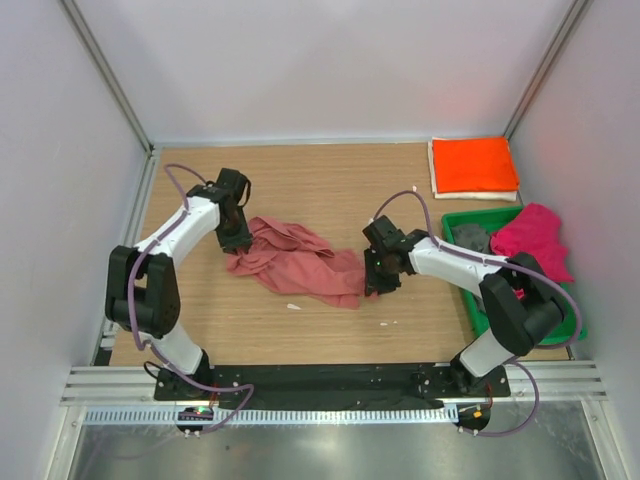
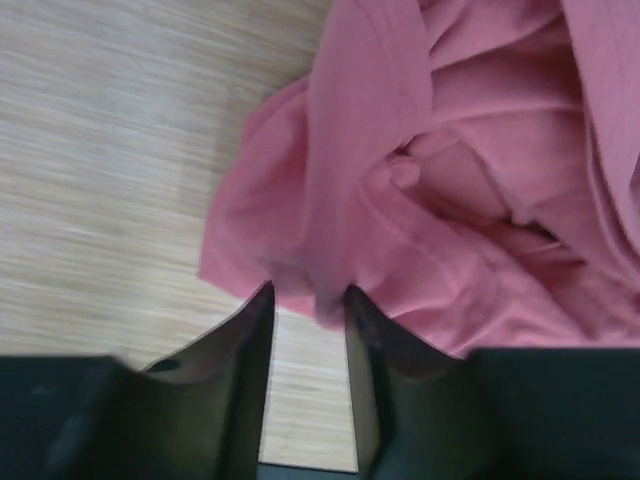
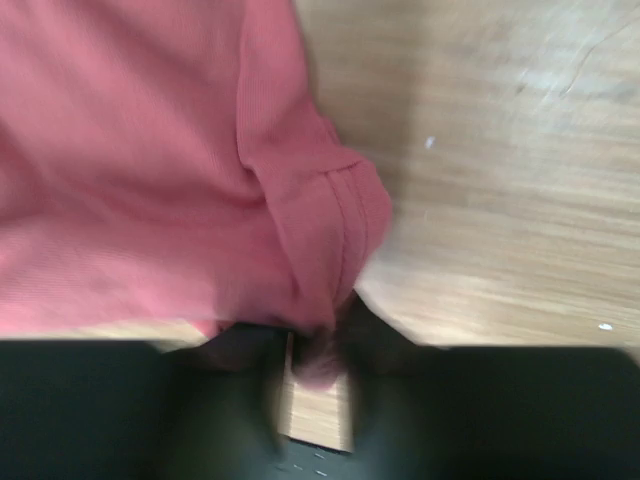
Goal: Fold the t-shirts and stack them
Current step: Flatten the tshirt out
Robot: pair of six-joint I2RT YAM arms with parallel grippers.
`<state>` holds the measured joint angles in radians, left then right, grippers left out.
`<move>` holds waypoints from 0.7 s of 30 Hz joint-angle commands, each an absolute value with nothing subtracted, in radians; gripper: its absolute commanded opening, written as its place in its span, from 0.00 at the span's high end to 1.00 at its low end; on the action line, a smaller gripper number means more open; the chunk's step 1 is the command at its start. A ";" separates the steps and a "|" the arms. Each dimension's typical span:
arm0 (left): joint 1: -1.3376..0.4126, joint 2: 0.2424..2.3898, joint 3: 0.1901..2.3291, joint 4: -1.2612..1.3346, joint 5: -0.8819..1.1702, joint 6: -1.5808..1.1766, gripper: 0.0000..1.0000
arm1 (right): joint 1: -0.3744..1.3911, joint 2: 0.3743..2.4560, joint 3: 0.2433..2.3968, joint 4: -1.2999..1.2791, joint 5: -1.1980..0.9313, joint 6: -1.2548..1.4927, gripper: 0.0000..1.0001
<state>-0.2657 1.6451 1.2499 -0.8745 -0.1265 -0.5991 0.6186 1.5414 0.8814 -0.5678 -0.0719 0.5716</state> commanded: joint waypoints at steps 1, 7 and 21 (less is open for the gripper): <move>-0.261 1.696 1.296 -0.824 -0.014 -0.555 0.74 | 0.586 1.575 0.975 -0.522 -0.022 0.557 0.80; -0.242 1.701 1.489 -0.870 -0.008 -0.551 1.00 | 0.477 1.602 1.170 -0.641 0.073 0.525 0.99; -0.224 1.240 1.699 -0.953 -0.224 -0.660 1.00 | 0.449 1.303 1.614 -0.934 0.215 0.417 0.99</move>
